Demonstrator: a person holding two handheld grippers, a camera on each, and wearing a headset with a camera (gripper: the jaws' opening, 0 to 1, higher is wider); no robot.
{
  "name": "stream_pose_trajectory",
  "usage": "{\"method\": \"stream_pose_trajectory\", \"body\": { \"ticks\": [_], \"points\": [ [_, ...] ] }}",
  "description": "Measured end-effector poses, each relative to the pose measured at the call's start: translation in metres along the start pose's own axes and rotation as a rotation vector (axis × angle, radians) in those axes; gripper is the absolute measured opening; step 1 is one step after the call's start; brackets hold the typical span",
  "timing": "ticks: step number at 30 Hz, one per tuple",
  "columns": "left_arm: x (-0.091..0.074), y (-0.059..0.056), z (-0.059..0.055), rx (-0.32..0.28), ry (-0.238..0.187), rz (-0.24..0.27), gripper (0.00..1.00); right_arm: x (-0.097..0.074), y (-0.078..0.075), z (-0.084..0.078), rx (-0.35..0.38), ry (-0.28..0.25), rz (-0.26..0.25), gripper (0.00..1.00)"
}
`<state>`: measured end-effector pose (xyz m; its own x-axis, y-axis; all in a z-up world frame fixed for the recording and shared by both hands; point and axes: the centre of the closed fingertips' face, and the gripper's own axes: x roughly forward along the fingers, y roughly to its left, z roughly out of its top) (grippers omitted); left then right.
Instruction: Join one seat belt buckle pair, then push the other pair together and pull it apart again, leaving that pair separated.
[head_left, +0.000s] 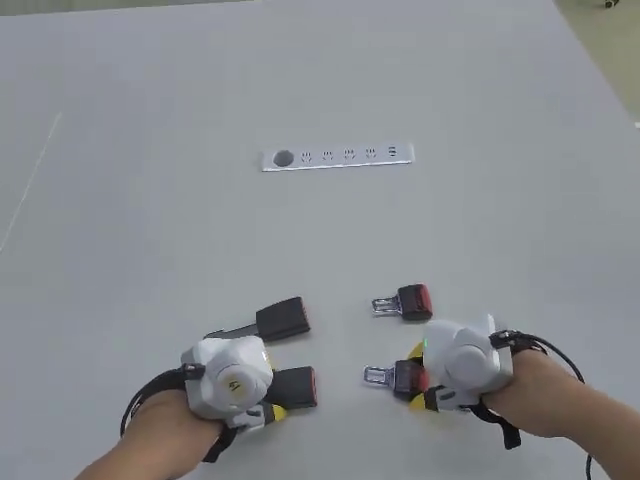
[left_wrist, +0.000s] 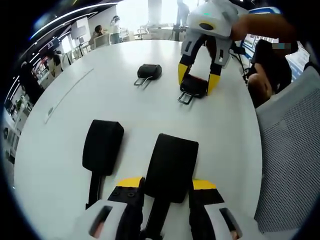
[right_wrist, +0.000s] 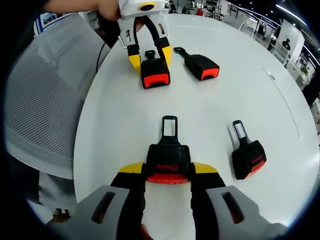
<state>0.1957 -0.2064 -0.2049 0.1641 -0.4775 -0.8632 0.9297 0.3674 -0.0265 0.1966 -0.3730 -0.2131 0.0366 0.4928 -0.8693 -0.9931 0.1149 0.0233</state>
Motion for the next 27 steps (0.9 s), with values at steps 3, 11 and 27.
{"method": "stream_pose_trajectory", "body": {
  "ticks": [3, 11, 27],
  "points": [
    [-0.0006, -0.0003, -0.0003, -0.005, 0.008, 0.003, 0.35, -0.0002, -0.0007, 0.0, -0.009, 0.0, 0.006, 0.34],
    [0.0015, 0.0013, -0.003, -0.01, -0.003, 0.003, 0.35, -0.0011, -0.0035, 0.0029, 0.017, -0.039, 0.005, 0.34],
    [0.0009, 0.0013, -0.0009, -0.01, 0.004, 0.006, 0.35, 0.0057, -0.006, 0.0087, 0.007, -0.044, 0.018, 0.34]
  ]
}}
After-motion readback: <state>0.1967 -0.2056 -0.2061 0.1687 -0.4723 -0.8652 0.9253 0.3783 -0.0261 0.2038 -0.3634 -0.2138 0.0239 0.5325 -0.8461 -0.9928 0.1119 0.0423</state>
